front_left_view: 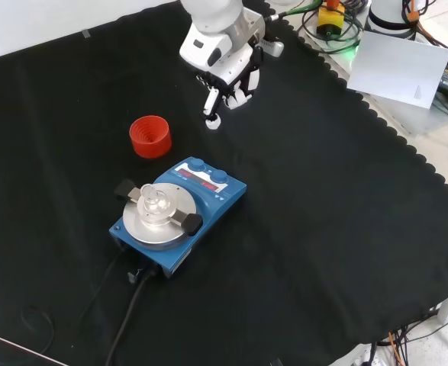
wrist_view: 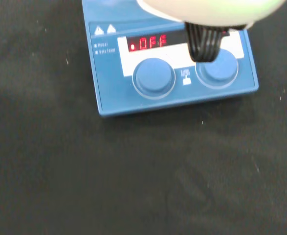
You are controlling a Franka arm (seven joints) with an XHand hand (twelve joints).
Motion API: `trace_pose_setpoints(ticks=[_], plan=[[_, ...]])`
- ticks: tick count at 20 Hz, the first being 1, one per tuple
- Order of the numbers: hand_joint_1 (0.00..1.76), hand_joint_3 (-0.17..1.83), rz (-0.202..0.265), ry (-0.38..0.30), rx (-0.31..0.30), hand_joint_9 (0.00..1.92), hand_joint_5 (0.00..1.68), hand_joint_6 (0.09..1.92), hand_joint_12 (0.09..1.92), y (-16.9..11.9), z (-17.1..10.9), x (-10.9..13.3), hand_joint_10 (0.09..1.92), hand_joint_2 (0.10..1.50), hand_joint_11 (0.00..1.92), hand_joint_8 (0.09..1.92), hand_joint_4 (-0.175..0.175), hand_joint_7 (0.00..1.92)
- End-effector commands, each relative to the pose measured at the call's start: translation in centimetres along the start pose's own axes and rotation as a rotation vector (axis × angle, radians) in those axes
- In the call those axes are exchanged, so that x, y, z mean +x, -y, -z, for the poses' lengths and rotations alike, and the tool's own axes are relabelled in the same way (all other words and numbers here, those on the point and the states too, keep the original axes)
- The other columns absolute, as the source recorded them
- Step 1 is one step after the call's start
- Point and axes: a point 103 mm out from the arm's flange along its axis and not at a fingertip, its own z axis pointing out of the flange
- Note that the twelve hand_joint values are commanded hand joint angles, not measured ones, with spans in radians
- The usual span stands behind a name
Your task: Turn on the heater.
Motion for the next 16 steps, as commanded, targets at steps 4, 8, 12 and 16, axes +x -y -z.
trace_pose_setpoints(ticks=[4, 8, 12, 16], plan=[[1.50, 1.18, 0.003, 0.015, 0.142, 1.92, 0.44, 0.80, 1.49, -0.4, -2.1, -0.2, 1.55, 0.57, 1.89, 1.61, -0.022, 1.88], [1.50, 1.21, 0.005, 0.039, 0.226, 1.92, 0.34, 0.57, 1.49, -1.0, -3.1, -0.1, 1.55, 0.54, 1.88, 1.60, -0.008, 1.88], [1.50, 1.22, -0.008, 0.041, 0.293, 1.92, 0.34, 0.28, 1.47, -1.4, -3.9, -0.6, 1.53, 0.54, 1.87, 1.59, 0.005, 1.87], [1.49, 1.22, -0.007, 0.037, 0.308, 1.92, 0.34, 0.21, 1.46, -1.5, -4.8, -1.0, 1.52, 0.54, 1.87, 1.58, 0.010, 1.87]])
